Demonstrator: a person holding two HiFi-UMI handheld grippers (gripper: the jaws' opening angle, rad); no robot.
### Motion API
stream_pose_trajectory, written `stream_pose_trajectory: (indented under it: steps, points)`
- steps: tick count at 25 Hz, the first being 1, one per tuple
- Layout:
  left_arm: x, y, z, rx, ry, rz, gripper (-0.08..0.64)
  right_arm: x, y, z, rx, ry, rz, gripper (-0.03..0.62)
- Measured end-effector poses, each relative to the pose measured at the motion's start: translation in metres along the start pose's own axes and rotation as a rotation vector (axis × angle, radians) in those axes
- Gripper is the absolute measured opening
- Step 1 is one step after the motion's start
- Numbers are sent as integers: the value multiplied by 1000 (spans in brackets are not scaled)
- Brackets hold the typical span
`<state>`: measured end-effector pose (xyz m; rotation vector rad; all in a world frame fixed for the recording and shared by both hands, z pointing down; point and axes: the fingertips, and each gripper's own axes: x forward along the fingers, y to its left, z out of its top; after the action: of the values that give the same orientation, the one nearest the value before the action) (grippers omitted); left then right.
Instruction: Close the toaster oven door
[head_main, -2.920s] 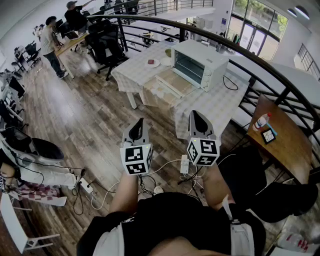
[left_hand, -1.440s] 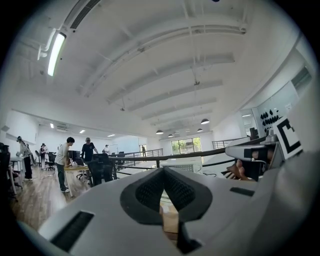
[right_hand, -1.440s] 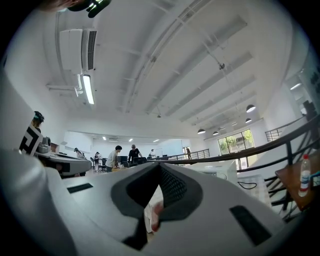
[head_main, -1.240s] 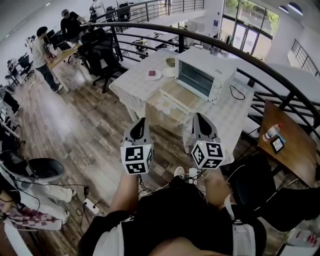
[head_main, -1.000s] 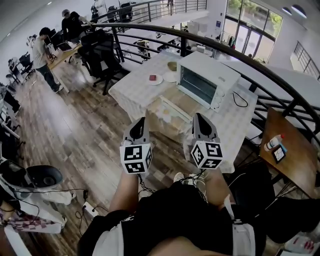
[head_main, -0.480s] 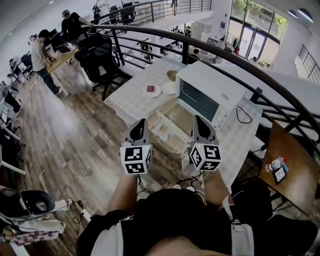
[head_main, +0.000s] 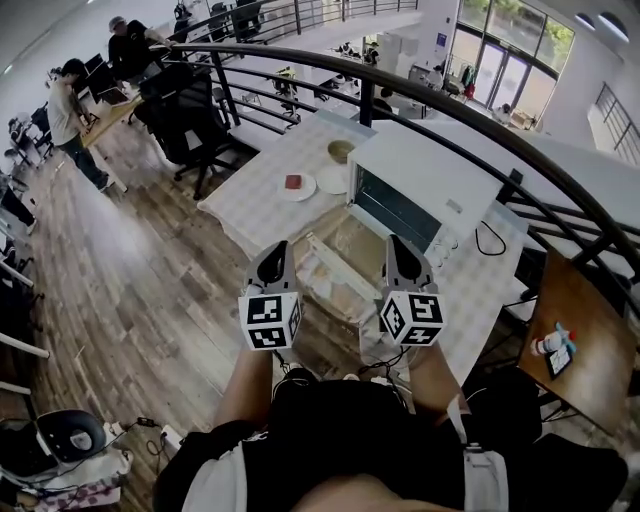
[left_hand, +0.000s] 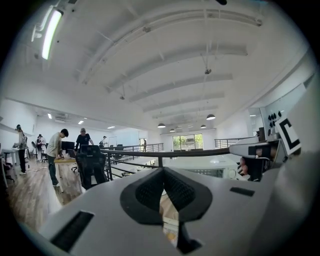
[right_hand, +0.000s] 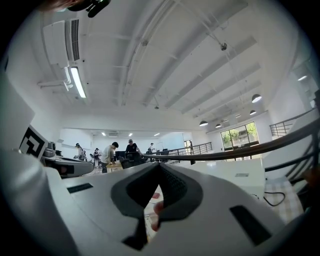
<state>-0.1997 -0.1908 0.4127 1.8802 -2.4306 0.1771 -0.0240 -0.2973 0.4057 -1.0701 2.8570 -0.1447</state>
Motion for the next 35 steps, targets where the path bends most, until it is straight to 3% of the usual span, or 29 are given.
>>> stream_pose_trajectory:
  steps: [11,13,16,24,35]
  points:
    - [71,36,-21,40,78,-155,15,43,-4,-7,7,36,-120,-2]
    - [80,38,-35,50,115,-188,24,48,-4,-12,17,48,-132,-2]
    - [92,43,-59,51,166,-230,114,54,-3,-23,29,68,-149,-2]
    - [116,61,-122,38,286,-268,126,65,-6,-43,22,122,-192,-2]
    - [145,45,-230,74,489,-432,127,55,-15,-70,-10,201,-310,-2]
